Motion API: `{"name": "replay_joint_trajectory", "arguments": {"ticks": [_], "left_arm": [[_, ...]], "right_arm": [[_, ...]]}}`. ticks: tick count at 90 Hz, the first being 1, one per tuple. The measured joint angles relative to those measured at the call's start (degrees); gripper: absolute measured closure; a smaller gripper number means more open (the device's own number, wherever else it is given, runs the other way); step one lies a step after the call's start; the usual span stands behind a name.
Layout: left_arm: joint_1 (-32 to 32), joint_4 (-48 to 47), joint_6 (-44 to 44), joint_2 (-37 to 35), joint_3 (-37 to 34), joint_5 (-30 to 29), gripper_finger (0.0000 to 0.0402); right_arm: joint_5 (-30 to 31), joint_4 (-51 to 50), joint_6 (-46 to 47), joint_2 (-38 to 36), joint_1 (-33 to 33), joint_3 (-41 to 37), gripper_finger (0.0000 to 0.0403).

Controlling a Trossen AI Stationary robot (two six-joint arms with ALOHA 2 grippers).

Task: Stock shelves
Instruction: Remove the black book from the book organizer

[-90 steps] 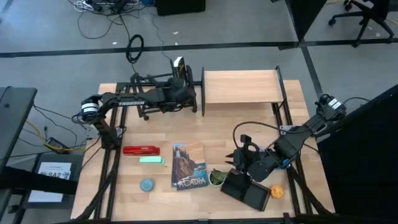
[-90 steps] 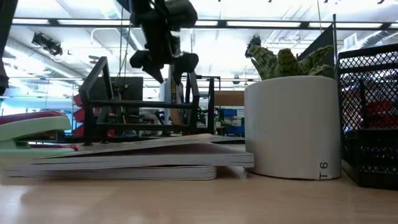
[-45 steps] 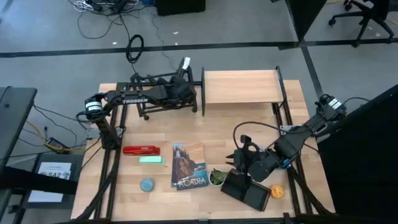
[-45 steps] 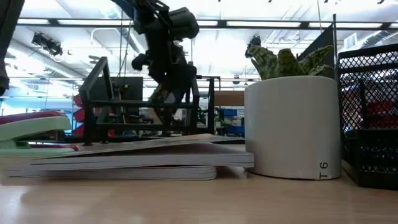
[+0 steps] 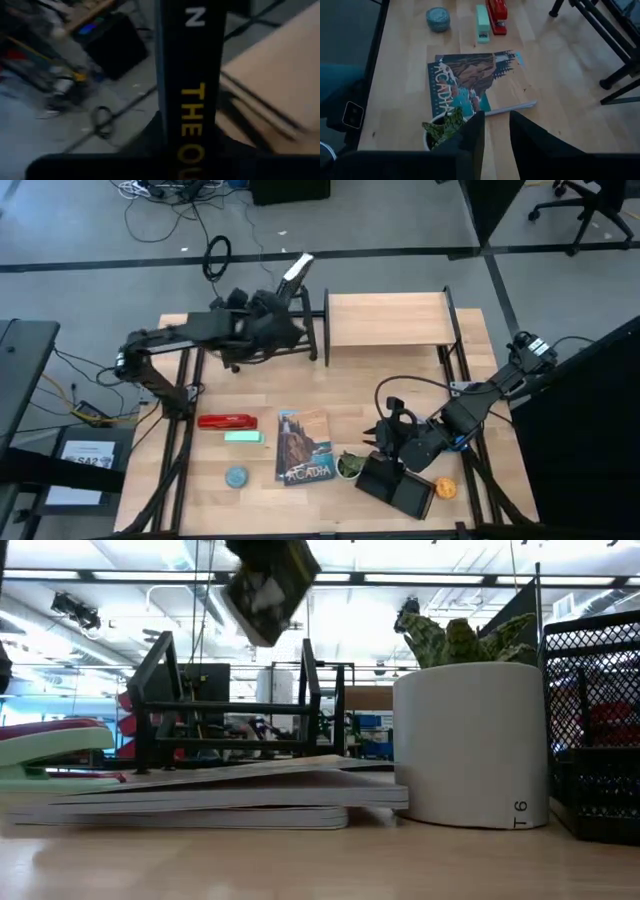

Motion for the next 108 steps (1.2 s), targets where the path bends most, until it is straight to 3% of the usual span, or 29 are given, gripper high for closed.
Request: {"name": "replay_joint_trajectory", "arguments": {"ticks": [15,32,45,55,72,90,97,108], "left_arm": [[-9.7,-2.0,-11.3,-5.7,-4.4,11.4,0.0372],[-23.0,7.5,-26.5,-7.8,-17.1,15.7,0.0372],[-31.4,30.2,-33.5,-7.8,-29.9,18.9,0.0372],[-35.5,50.1,-34.4,-8.0,-39.8,16.5,0.0372],[-37.8,72.7,-44.1,-9.5,-58.2,10.5,0.0372],[-38.3,112.3,-47.8,-5.3,-76.0,9.4,0.0372],[-38.4,118.0,-51.1,-2.7,-78.3,9.4,0.0372],[-38.4,116.9,-57.2,2.0,-78.1,13.3,0.0372]], "right_arm": [[0.0,0.0,0.0,0.0,0.0,0.0,0.0341],[0.1,0.0,0.0,0.0,0.8,0.0,0.0341],[1.2,0.0,-0.1,0.0,2.2,0.0,0.0341],[2.1,0.0,-0.1,0.0,2.9,0.0,0.0341],[2.1,0.0,-0.1,0.0,3.0,0.0,0.0341],[2.1,0.0,-0.1,0.0,3.0,0.0,0.0341],[2.2,0.1,-0.1,0.0,3.0,0.0,0.0341],[2.2,0.2,-0.1,0.0,2.8,0.0,0.0341]]}}
